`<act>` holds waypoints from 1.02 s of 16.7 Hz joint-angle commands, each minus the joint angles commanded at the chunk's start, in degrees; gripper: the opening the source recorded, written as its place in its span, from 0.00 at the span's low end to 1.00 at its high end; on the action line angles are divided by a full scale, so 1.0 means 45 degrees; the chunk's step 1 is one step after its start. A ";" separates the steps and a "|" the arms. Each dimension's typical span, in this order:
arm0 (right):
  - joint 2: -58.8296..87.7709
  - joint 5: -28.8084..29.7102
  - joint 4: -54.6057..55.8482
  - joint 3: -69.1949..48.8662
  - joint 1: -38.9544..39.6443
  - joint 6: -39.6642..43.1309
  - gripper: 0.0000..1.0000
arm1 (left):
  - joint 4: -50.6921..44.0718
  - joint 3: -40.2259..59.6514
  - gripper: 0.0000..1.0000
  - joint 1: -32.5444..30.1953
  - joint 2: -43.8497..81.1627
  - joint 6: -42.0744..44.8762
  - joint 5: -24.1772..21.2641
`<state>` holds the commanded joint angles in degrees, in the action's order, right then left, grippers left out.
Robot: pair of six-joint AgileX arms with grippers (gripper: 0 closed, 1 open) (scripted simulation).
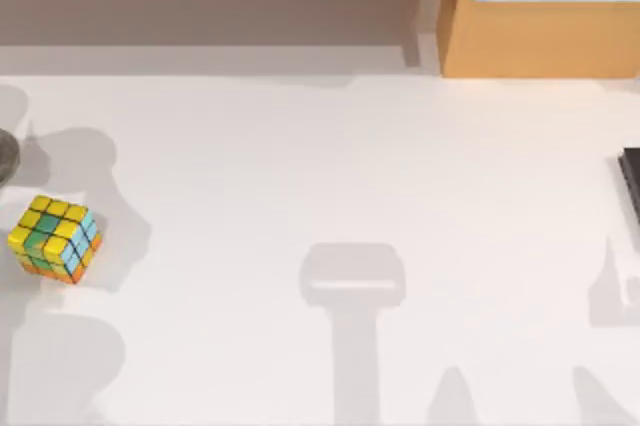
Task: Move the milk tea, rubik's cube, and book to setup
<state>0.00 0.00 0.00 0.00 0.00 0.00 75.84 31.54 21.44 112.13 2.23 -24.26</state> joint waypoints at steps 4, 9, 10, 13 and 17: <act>0.0000 0.0000 0.0000 0.0000 0.0000 0.0000 1.00 | 0.0374 -0.0750 1.00 0.0275 -0.0378 0.0027 -0.0266; 0.0000 0.0000 0.0000 0.0000 0.0000 0.0000 1.00 | 0.0178 -0.0746 1.00 0.0221 -0.0496 0.0029 -0.0254; 0.0000 0.0000 0.0000 0.0000 0.0000 0.0000 1.00 | -0.0066 -0.0775 1.00 0.0252 -0.0761 0.0034 -0.0277; 0.0000 0.0000 0.0000 0.0000 0.0000 0.0000 1.00 | -0.0920 -0.0864 1.00 0.0342 -0.1743 0.0039 -0.0350; 0.0000 0.0000 0.0000 0.0000 0.0000 0.0000 1.00 | -0.1910 -0.0994 1.00 0.0462 -0.2772 0.0047 -0.0444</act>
<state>0.00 0.00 0.00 0.00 0.00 0.00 67.25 27.07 23.52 99.65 2.45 -26.25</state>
